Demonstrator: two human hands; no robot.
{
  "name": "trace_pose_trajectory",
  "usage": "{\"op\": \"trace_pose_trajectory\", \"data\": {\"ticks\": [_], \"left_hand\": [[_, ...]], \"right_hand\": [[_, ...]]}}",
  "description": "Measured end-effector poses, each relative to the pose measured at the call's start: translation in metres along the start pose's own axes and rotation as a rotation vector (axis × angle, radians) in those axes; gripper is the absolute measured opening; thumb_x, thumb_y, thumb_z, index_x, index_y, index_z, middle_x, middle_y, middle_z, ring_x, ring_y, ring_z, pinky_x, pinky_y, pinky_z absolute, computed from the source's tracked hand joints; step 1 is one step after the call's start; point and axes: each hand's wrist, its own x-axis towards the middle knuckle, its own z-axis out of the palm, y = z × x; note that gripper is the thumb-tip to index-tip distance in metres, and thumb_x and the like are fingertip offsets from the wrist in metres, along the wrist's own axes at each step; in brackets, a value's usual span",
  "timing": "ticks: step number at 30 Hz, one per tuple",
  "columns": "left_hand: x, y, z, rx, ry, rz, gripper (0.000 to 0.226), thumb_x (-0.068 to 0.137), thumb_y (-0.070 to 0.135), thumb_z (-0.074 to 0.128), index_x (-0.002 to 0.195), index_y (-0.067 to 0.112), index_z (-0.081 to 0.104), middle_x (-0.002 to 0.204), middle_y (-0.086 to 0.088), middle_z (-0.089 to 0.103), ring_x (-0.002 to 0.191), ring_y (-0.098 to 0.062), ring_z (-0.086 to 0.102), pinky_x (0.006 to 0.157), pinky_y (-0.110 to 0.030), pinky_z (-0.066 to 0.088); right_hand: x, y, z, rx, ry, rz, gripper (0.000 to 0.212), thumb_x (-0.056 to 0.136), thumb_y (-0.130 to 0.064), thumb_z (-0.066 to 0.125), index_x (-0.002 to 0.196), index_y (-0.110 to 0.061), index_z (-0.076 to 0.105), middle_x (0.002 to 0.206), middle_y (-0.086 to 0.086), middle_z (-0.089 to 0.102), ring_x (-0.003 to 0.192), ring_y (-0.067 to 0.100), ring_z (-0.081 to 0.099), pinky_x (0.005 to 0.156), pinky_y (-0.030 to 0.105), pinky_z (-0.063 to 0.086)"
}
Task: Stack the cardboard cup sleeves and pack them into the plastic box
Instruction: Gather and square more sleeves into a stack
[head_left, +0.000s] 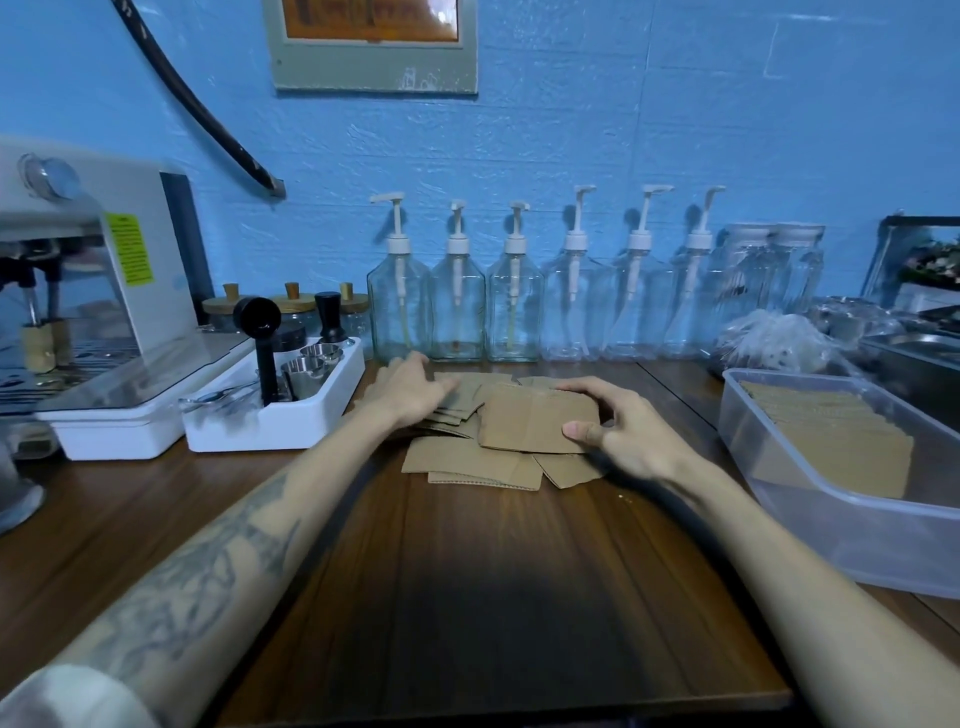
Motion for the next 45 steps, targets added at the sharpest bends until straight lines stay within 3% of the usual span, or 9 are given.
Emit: {"op": "trace_pose_trajectory", "data": {"ticks": [7, 16, 22, 26, 30, 34, 39, 42, 45], "left_hand": [[0.015, 0.018, 0.024, 0.208, -0.085, -0.1, 0.092, 0.083, 0.071, 0.051, 0.152, 0.015, 0.026, 0.155, -0.013, 0.036, 0.14, -0.035, 0.035, 0.112, -0.048, 0.032], [0.009, 0.013, 0.024, 0.093, -0.009, -0.009, 0.073, 0.085, 0.046, 0.064, 0.146, 0.015, 0.039, 0.144, -0.008, 0.051, 0.13, -0.03, 0.048, 0.106, -0.042, 0.042], [0.003, 0.005, 0.017, 0.0, 0.019, 0.085, 0.076, 0.079, 0.036, 0.077, 0.144, 0.015, 0.042, 0.143, -0.007, 0.052, 0.129, -0.027, 0.049, 0.106, -0.04, 0.042], [-0.002, -0.001, 0.009, -0.071, 0.124, 0.154, 0.068, 0.076, 0.023, 0.083, 0.134, 0.018, 0.048, 0.133, -0.008, 0.048, 0.125, -0.028, 0.047, 0.106, -0.041, 0.041], [-0.016, -0.006, 0.0, -0.297, 0.108, 0.149, 0.051, 0.082, 0.004, 0.075, 0.124, 0.019, 0.05, 0.13, -0.012, 0.053, 0.107, -0.035, 0.06, 0.085, -0.051, 0.056], [-0.033, -0.012, -0.017, -0.508, 0.262, 0.136, 0.062, 0.081, 0.005, 0.078, 0.132, 0.019, 0.044, 0.106, -0.005, 0.06, 0.09, -0.016, 0.062, 0.06, -0.016, 0.053], [-0.054, -0.013, -0.041, -0.894, 0.394, 0.085, 0.065, 0.079, 0.014, 0.081, 0.132, 0.021, 0.043, 0.09, -0.002, 0.074, 0.091, -0.016, 0.07, 0.066, -0.021, 0.054], [-0.062, -0.008, -0.048, -0.979, 0.347, 0.126, 0.058, 0.08, 0.022, 0.082, 0.128, 0.026, 0.049, 0.096, 0.001, 0.077, 0.097, -0.017, 0.071, 0.077, -0.035, 0.056], [-0.067, 0.003, -0.042, -0.901, 0.239, 0.254, 0.037, 0.077, 0.018, 0.082, 0.108, 0.028, 0.064, 0.089, 0.005, 0.077, 0.084, -0.008, 0.072, 0.065, -0.023, 0.056]], "right_hand": [[0.001, 0.003, 0.0, -0.009, 0.002, -0.041, 0.044, 0.089, -0.022, 0.072, 0.123, -0.047, 0.057, 0.106, -0.017, 0.066, 0.073, -0.011, 0.057, 0.083, 0.026, 0.047], [0.003, 0.002, 0.0, -0.037, -0.001, -0.043, 0.044, 0.089, -0.022, 0.071, 0.124, -0.046, 0.057, 0.117, -0.009, 0.066, 0.096, 0.012, 0.062, 0.094, 0.028, 0.045], [0.002, -0.001, 0.001, -0.024, 0.008, -0.049, 0.045, 0.089, -0.021, 0.071, 0.111, -0.057, 0.053, 0.103, -0.018, 0.066, 0.085, -0.002, 0.063, 0.081, 0.02, 0.045], [0.002, -0.002, 0.004, -0.005, 0.008, -0.048, 0.043, 0.088, -0.021, 0.073, 0.118, -0.048, 0.058, 0.106, -0.011, 0.068, 0.083, 0.003, 0.064, 0.083, 0.023, 0.047], [0.0, -0.002, 0.004, 0.006, 0.005, -0.046, 0.043, 0.088, -0.02, 0.072, 0.119, -0.046, 0.057, 0.109, -0.007, 0.068, 0.084, 0.01, 0.063, 0.087, 0.028, 0.048], [0.0, -0.002, 0.005, -0.01, 0.01, -0.044, 0.045, 0.088, -0.022, 0.073, 0.126, -0.041, 0.058, 0.114, -0.002, 0.067, 0.077, 0.007, 0.055, 0.085, 0.027, 0.045], [0.0, -0.004, 0.005, -0.024, 0.011, -0.055, 0.047, 0.088, -0.023, 0.073, 0.13, -0.039, 0.058, 0.123, -0.004, 0.065, 0.103, 0.016, 0.061, 0.097, 0.033, 0.046], [0.0, -0.005, 0.006, -0.027, 0.017, -0.068, 0.048, 0.088, -0.023, 0.073, 0.13, -0.04, 0.057, 0.12, -0.008, 0.064, 0.098, 0.01, 0.059, 0.092, 0.03, 0.046], [-0.001, -0.006, 0.006, 0.004, 0.016, -0.065, 0.047, 0.087, -0.022, 0.074, 0.127, -0.042, 0.058, 0.099, -0.017, 0.064, 0.08, -0.002, 0.057, 0.08, 0.024, 0.045]]}}
